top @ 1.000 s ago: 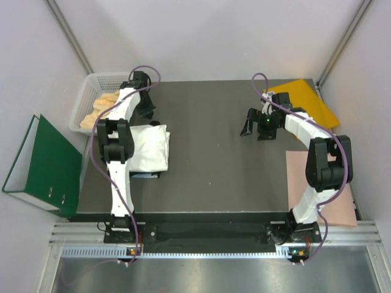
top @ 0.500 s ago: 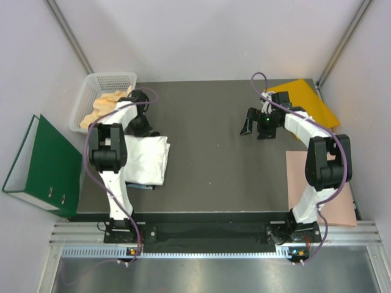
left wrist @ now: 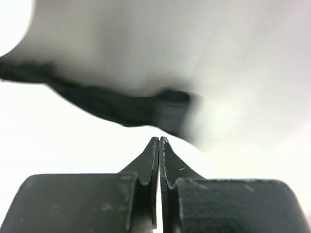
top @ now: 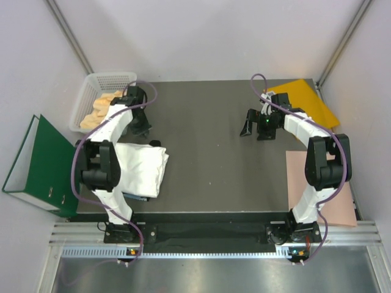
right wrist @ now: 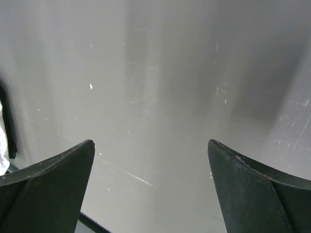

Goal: Fold and stack the t-shirts
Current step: Put the neatly folded tshirt into the corner of the board with the left arm

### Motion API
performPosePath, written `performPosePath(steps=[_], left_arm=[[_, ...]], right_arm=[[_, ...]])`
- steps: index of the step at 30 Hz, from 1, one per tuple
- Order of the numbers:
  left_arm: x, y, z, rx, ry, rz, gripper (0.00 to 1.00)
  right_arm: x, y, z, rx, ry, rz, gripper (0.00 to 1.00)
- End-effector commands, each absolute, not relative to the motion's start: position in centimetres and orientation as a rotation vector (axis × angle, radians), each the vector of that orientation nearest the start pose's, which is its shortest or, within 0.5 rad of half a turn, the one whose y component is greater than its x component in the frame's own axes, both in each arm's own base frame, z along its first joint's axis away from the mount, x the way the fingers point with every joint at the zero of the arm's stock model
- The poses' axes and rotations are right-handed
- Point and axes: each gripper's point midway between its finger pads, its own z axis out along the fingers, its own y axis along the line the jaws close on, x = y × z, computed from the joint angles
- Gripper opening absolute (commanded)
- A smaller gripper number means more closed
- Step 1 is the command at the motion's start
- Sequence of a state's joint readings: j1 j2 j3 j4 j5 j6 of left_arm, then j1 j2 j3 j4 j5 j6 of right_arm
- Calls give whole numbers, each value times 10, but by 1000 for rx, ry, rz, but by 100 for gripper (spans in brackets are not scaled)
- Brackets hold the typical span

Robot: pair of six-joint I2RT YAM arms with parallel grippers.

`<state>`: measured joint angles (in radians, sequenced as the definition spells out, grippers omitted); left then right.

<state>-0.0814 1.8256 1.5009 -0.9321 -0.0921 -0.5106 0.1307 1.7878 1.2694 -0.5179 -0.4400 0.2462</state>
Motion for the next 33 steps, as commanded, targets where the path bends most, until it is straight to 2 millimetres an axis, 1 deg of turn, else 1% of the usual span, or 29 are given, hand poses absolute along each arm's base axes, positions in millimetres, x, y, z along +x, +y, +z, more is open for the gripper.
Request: performPosePath(steps=[1, 2, 3, 4, 6, 7, 8, 10, 11, 13, 14, 16, 17, 19, 20, 22, 23, 26, 28, 29, 31, 33], left_arm=[[417, -103, 192, -319, 2490, -258, 0], [416, -112, 188, -288, 2511, -268, 0], [417, -119, 189, -266, 2517, -273, 0], [410, -140, 184, -207, 2552, -325, 0], [398, -155, 164, -182, 2628, -328, 0], [390, -168, 155, -144, 2657, -340, 0], [381, -172, 143, -142, 2690, -343, 0], [366, -183, 134, -121, 2725, -356, 0], [356, -183, 122, -139, 2759, -345, 0], [344, -186, 119, -139, 2776, -354, 0], [334, -183, 110, -152, 2806, -341, 0], [322, -179, 106, -157, 2833, -321, 0], [313, -174, 98, -173, 2864, -295, 0], [299, -170, 94, -177, 2904, -283, 0], [288, -167, 85, -191, 2939, -271, 0], [277, -162, 79, -202, 2969, -253, 0], [268, -158, 71, -218, 3001, -229, 0], [250, -145, 54, -268, 3071, -127, 0], [239, -134, 42, -301, 3110, -32, 0], [234, -132, 38, -332, 3128, -13, 0], [228, -116, 29, -377, 3133, 109, 0], [224, -100, 22, -479, 3140, 177, 0]], right_arm=[[388, 140, 94, -47, 2564, 721, 100], [386, 140, 92, -46, 2570, 721, 100], [386, 140, 92, -41, 2570, 721, 100], [385, 140, 92, -43, 2569, 720, 100], [385, 139, 92, -36, 2571, 716, 100], [385, 140, 93, -40, 2568, 716, 100], [385, 138, 93, -37, 2568, 709, 100], [387, 137, 95, -37, 2562, 702, 100], [387, 137, 95, -35, 2565, 700, 100], [387, 137, 96, -37, 2563, 698, 100], [387, 136, 95, -38, 2565, 695, 100], [387, 136, 95, -38, 2568, 697, 100], [387, 136, 95, -39, 2568, 695, 100], [387, 136, 94, -39, 2571, 697, 100], [387, 136, 93, -43, 2572, 698, 100], [389, 136, 93, -46, 2573, 697, 100], [390, 137, 92, -50, 2574, 699, 99], [392, 137, 91, -51, 2578, 704, 100], [392, 138, 92, -56, 2577, 707, 100], [393, 138, 92, -55, 2576, 707, 100], [392, 138, 91, -57, 2580, 707, 100], [391, 137, 90, -59, 2579, 705, 100]])
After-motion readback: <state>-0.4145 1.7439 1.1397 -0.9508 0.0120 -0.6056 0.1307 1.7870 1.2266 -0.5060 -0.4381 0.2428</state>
